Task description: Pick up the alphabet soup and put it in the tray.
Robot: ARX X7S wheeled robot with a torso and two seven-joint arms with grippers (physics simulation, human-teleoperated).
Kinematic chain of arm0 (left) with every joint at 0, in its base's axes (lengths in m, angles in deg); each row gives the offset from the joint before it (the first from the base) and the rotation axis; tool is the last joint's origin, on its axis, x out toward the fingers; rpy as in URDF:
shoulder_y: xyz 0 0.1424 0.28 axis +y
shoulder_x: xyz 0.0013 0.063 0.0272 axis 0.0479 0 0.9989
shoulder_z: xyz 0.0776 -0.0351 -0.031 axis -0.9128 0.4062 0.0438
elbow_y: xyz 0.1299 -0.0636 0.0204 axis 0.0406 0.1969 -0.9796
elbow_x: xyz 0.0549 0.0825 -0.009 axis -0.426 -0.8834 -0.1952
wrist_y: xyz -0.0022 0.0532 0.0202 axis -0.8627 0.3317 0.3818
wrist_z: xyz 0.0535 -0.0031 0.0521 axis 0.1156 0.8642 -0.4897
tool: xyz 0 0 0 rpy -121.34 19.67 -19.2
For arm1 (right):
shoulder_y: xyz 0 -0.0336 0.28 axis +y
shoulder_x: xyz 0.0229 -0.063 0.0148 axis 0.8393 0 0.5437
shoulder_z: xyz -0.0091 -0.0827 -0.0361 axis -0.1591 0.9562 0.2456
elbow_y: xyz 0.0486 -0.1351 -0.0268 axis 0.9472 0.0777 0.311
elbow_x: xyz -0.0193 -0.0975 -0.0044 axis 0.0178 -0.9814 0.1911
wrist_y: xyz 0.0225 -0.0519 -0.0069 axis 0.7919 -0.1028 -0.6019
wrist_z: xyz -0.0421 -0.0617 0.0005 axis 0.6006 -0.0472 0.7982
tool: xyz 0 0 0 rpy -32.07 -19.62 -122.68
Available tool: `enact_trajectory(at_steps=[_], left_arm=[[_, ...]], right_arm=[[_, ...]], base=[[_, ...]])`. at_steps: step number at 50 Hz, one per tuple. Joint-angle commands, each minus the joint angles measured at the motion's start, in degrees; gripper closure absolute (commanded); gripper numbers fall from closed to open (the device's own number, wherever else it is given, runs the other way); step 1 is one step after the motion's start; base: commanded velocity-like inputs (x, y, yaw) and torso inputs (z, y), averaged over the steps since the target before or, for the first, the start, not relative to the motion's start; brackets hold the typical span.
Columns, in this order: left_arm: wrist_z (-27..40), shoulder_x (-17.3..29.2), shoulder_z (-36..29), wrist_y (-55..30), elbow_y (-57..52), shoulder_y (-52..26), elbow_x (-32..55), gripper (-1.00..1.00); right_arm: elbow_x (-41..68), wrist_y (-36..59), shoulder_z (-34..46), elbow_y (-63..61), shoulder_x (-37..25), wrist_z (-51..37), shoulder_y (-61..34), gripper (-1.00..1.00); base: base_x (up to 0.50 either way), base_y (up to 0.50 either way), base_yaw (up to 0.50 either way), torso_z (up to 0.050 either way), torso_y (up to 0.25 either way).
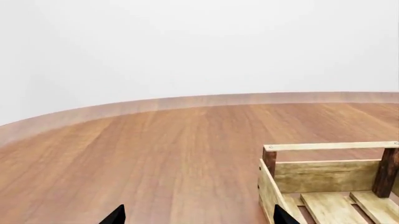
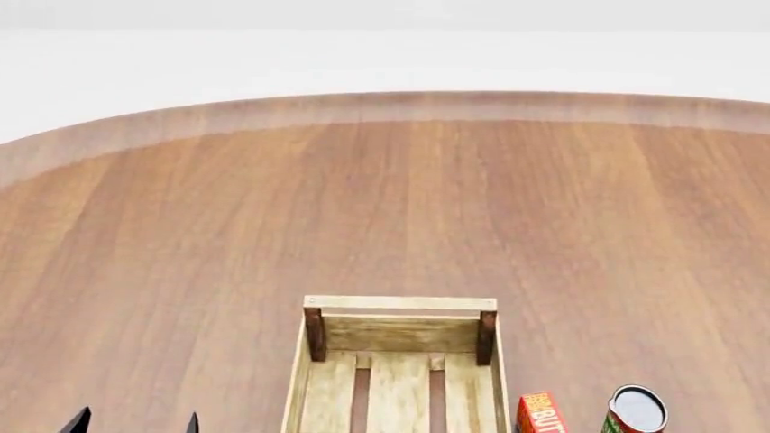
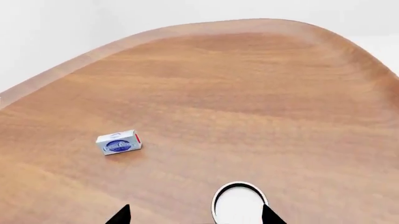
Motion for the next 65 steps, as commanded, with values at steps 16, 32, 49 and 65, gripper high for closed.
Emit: enact_trajectory(at_steps=[16, 32, 49, 65], left_arm=[[0.77, 0.66, -0.8, 0.05, -0.36, -0.03, 0.68, -1.0], [1.15, 0.99, -1.3, 0.11, -0.3, -0.13, 1.02, -1.0], [1.36, 1.21, -1.9, 0.4, 0.49, -0.52, 1.36, -1.0], [1.78, 1.49, -2.35, 0.58, 0.59, -0.6, 1.6, -1.0]], right_arm=[[1.7, -5.13, -1.97, 5.04, -1.93, 0.48, 2.56, -1.0], [0.58, -8.82, -1.07, 13.45, -3.0, 2.4, 1.17, -1.0], [-0.15, -11.46, -0.96, 22.16, -4.06, 3.35, -1.08, -1.0], [-0.15, -12.71, 0.43, 27.56, -5.44, 5.61, -3.26, -1.0]], base=[[0.0, 0.0, 0.0, 0.0, 0.0], [0.0, 0.0, 0.0, 0.0, 0.0], [0.0, 0.0, 0.0, 0.0, 0.0], [0.0, 0.0, 0.0, 0.0, 0.0]])
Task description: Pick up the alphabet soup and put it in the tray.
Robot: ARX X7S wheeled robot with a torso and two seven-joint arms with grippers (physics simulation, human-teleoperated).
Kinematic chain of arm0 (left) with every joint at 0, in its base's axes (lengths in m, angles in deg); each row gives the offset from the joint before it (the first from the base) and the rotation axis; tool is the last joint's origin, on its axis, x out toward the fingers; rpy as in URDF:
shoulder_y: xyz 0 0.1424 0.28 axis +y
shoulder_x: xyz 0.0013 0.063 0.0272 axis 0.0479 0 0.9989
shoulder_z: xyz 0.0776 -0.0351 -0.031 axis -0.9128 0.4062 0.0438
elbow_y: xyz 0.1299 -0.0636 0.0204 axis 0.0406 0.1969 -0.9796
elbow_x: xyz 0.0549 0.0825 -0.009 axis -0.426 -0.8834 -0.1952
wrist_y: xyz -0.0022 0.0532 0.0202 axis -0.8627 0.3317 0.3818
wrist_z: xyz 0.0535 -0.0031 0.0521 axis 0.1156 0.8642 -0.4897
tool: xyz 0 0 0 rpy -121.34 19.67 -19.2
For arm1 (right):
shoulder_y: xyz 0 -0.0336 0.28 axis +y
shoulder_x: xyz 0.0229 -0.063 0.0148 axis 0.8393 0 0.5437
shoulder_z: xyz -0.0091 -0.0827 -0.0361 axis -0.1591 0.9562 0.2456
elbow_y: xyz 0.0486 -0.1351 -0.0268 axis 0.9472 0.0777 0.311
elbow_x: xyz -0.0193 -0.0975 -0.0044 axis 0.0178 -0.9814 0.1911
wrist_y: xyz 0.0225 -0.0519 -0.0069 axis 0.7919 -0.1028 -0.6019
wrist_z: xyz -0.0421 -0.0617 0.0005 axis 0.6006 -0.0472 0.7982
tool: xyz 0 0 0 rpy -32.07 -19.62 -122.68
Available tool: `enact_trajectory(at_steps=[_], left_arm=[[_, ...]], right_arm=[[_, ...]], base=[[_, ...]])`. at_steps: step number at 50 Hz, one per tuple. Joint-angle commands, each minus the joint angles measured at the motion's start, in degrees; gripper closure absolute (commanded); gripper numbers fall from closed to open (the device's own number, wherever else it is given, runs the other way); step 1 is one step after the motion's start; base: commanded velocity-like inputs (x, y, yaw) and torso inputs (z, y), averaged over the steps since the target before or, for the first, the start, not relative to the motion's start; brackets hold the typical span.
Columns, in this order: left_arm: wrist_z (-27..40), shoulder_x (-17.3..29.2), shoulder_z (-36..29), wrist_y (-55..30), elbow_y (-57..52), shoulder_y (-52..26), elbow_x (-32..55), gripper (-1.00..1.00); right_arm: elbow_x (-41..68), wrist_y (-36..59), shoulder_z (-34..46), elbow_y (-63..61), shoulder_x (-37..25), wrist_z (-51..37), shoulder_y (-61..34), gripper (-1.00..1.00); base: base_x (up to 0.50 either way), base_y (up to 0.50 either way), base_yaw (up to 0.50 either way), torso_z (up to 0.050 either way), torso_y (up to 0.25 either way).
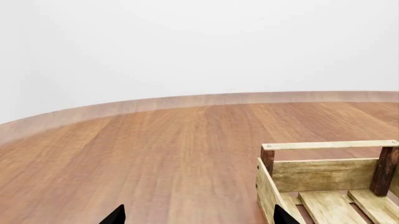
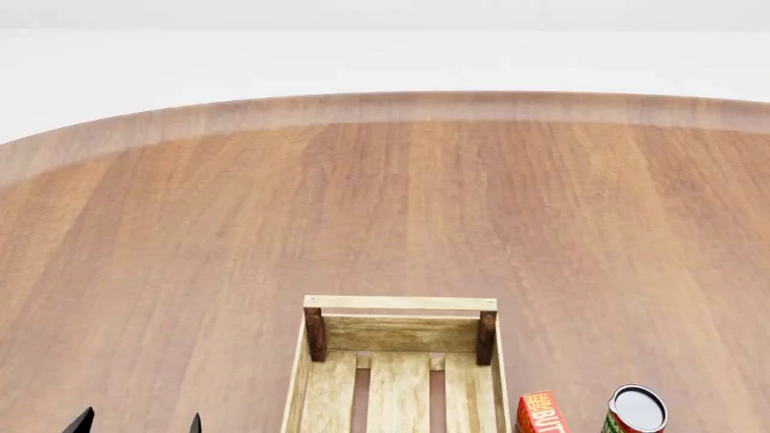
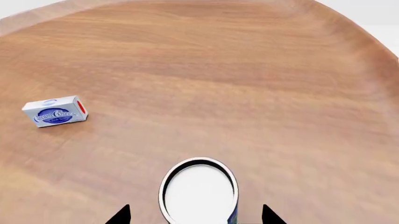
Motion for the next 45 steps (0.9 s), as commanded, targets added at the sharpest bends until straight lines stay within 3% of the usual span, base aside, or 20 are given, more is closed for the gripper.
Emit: enact_trajectory(at_steps=[1, 45], left_arm=[[0.29, 0.2, -0.35, 0.13, 0.09, -0.06, 0.15, -1.0], [1.29, 1.0, -1.58, 0.23, 0.1, -0.26, 0.8, -1.0]], right_arm=[[-0.12, -1.01, 0.73, 3.94, -1.0, 1.26, -1.58, -1.0], [-1.24, -4.77, 2.09, 14.67, -2.8, 3.37, -4.88, -1.0]], base=[[0.0, 0.0, 0.0, 0.0, 0.0], [0.0, 0.0, 0.0, 0.0, 0.0]])
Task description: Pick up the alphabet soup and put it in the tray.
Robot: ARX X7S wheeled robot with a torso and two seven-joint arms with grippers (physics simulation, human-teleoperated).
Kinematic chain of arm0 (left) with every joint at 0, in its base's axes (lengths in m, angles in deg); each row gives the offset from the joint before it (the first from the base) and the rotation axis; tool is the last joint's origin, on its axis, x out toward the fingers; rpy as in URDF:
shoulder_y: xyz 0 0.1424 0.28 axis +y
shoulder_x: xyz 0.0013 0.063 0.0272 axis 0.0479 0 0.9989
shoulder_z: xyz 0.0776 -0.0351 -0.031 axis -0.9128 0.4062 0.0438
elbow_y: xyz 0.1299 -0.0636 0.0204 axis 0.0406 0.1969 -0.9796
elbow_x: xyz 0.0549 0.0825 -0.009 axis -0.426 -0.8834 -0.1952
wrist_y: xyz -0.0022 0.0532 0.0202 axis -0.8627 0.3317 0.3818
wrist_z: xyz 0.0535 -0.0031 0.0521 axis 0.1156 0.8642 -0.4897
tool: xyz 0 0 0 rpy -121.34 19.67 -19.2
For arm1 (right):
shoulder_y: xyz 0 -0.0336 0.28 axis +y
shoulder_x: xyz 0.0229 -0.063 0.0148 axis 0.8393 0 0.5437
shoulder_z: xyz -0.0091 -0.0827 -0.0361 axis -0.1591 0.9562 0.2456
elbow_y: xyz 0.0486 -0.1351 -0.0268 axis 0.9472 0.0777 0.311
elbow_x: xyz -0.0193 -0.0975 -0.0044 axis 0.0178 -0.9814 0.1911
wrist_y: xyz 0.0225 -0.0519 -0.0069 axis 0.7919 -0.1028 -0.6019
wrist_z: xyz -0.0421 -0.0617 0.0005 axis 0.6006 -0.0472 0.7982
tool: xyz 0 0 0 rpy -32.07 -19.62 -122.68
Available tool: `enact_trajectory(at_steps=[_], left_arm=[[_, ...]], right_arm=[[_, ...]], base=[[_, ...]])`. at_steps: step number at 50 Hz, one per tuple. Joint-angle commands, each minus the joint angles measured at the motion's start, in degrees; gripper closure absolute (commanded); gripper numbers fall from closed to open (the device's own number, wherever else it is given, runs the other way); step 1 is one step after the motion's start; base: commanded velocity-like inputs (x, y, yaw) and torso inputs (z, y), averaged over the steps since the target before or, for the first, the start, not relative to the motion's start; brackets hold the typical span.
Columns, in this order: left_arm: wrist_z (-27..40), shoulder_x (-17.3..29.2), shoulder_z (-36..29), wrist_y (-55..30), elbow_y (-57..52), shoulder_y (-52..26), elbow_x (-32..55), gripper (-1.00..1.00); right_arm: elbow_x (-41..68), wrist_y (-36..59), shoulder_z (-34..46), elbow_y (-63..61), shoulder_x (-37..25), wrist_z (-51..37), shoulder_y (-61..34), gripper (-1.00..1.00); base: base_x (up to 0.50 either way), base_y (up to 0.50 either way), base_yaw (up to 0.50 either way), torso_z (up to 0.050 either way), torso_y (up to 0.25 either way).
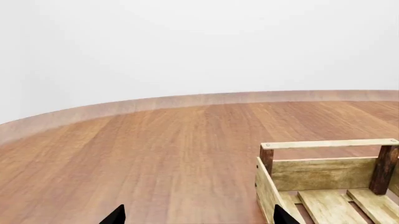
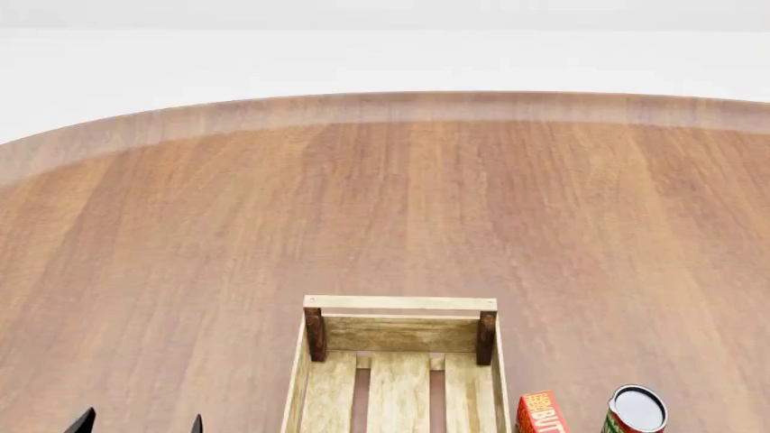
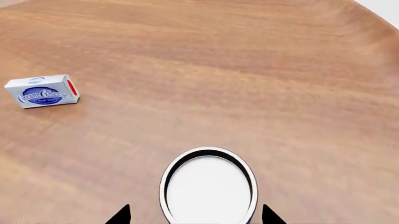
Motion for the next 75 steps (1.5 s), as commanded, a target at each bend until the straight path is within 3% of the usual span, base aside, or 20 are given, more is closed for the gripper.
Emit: enact_trajectory(at_steps=[1, 75], left_arm=[[0.26, 0.22, -0.31, -0.01, -0.09, 0.01, 0.19, -1.0], [1.63, 1.45, -1.96, 0.58, 0.1, -0.47, 1.58, -1.0]], right_arm=[[-0.01, -0.62, 0.29, 2.15, -0.37, 0.37, -0.67, -1.0], [1.44, -1.35, 0.53, 8.28, -1.86, -0.13, -2.75, -1.0]], base=[[0.0, 0.0, 0.0, 0.0, 0.0], [0.0, 0.0, 0.0, 0.0, 0.0]])
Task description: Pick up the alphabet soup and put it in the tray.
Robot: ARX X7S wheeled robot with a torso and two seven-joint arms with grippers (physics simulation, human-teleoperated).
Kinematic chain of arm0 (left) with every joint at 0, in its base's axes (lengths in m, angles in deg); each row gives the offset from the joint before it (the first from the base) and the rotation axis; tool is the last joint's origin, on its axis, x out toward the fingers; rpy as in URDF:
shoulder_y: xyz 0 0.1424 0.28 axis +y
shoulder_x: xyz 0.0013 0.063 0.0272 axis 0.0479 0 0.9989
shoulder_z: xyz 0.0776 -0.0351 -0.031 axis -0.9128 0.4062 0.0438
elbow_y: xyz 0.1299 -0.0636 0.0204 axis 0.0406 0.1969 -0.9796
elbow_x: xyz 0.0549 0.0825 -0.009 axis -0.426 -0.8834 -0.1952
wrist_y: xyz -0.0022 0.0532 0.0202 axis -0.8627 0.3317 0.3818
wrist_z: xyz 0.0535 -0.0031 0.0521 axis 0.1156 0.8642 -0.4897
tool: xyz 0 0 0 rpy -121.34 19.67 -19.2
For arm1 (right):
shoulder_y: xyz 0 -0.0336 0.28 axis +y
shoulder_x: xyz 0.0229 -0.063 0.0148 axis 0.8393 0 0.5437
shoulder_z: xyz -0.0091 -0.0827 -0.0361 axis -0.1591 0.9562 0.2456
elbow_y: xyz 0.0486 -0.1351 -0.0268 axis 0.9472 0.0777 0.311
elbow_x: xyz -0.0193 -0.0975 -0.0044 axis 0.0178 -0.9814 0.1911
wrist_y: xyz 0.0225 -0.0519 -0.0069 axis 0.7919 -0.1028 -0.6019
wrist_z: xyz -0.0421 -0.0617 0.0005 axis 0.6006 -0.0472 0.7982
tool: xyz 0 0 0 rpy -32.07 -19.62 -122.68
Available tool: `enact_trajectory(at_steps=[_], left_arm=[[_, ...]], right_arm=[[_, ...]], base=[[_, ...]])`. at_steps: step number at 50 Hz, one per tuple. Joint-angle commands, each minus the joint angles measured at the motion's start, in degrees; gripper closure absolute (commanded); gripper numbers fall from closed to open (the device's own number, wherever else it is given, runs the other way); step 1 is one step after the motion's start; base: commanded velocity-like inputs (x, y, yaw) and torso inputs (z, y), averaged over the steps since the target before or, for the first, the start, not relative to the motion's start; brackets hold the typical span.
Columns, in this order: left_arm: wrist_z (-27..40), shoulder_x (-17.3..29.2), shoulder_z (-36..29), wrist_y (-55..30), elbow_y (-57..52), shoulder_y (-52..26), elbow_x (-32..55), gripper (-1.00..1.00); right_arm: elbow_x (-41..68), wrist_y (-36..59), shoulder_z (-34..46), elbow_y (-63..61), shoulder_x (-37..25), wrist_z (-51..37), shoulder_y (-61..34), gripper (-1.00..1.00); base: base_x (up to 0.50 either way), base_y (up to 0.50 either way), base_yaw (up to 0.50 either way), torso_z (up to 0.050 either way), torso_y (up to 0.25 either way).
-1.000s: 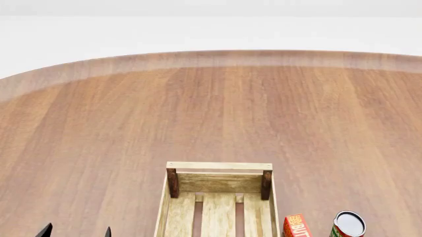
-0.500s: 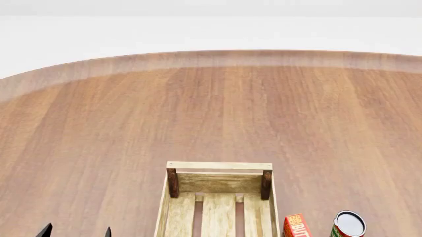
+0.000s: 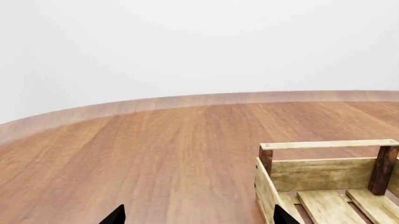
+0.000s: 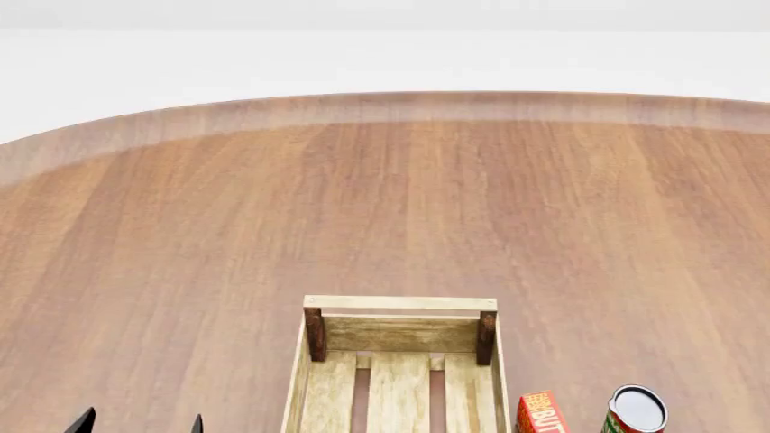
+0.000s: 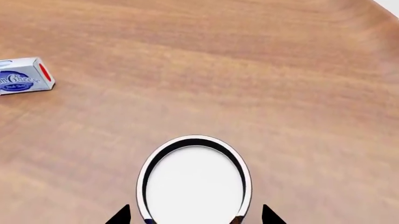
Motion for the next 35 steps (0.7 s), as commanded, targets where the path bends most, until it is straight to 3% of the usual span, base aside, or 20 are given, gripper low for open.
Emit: enact_trajectory(at_steps=[1, 13, 14, 35], left_arm=[[0.24, 0.2, -0.28, 0.05, -0.01, -0.07, 0.23, -1.0], [0.54, 0.44, -0.52, 0.03, -0.35, 0.04, 0.43, -1.0], [0.57, 0.45, -0.53, 0.0, -0.33, 0.0, 0.47, -1.0], [0.81, 0.7, -0.92, 0.18, 0.13, -0.33, 0.94, -1.0]], right_arm=[[0.47, 0.37, 0.17, 1.13, -0.28, 0.23, -0.55, -1.0], [-0.16, 0.18, 0.73, 1.57, -0.41, -0.27, -0.63, -1.0], [-1.07, -0.03, 1.49, 1.28, -0.67, -0.27, -0.65, 1.0], [-0.2, 1.25, 2.72, -9.5, -0.69, -0.95, 2.74, 1.0]], base=[[0.0, 0.0, 0.0, 0.0, 0.0], [0.0, 0.0, 0.0, 0.0, 0.0], [0.0, 0.0, 0.0, 0.0, 0.0], [0.0, 0.0, 0.0, 0.0, 0.0]])
